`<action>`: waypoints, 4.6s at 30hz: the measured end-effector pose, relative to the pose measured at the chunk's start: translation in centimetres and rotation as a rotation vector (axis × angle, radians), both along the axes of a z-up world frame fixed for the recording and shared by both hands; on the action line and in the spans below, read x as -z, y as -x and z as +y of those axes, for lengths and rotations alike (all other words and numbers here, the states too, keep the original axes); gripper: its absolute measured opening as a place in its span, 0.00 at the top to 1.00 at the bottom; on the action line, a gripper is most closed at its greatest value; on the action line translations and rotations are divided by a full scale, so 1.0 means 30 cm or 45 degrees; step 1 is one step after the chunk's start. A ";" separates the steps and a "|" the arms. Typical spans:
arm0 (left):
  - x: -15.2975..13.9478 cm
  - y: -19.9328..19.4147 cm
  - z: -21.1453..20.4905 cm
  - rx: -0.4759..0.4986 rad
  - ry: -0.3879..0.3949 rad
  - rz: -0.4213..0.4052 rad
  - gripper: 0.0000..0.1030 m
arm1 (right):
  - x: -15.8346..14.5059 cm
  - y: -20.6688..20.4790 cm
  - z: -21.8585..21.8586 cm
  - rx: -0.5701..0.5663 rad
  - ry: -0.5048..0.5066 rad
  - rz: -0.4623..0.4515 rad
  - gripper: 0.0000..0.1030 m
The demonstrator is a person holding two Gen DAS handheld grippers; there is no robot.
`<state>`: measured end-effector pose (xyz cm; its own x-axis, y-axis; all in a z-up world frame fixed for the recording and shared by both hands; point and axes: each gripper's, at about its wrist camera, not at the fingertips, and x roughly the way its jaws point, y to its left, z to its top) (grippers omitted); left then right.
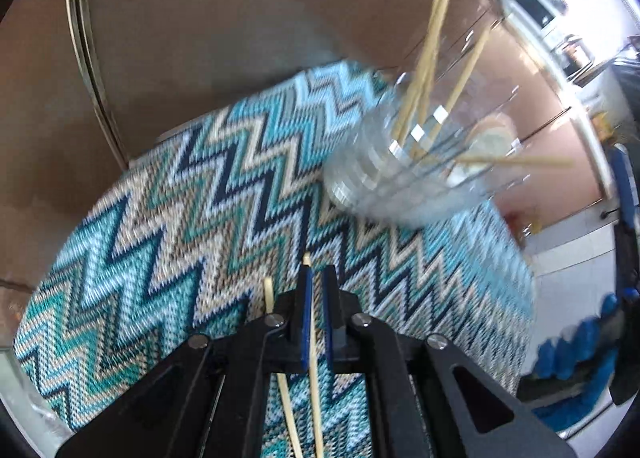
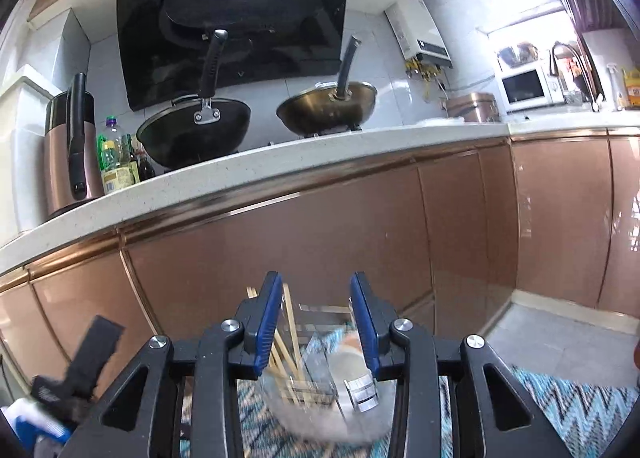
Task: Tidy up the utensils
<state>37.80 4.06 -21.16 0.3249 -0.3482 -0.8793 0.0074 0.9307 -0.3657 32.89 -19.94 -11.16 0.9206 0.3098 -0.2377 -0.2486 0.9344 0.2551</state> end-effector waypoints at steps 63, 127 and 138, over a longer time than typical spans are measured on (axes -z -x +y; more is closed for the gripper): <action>0.103 0.013 -0.018 -0.117 -0.171 0.144 0.96 | 0.147 0.197 -0.226 0.088 -0.084 0.246 0.63; -0.533 0.457 -0.111 -0.322 -0.314 -1.205 0.69 | -0.040 0.373 0.002 -0.026 0.015 0.233 0.55; -0.529 0.571 -0.014 -0.324 -0.322 -1.168 0.66 | -0.058 0.423 0.118 -0.097 0.088 0.265 0.55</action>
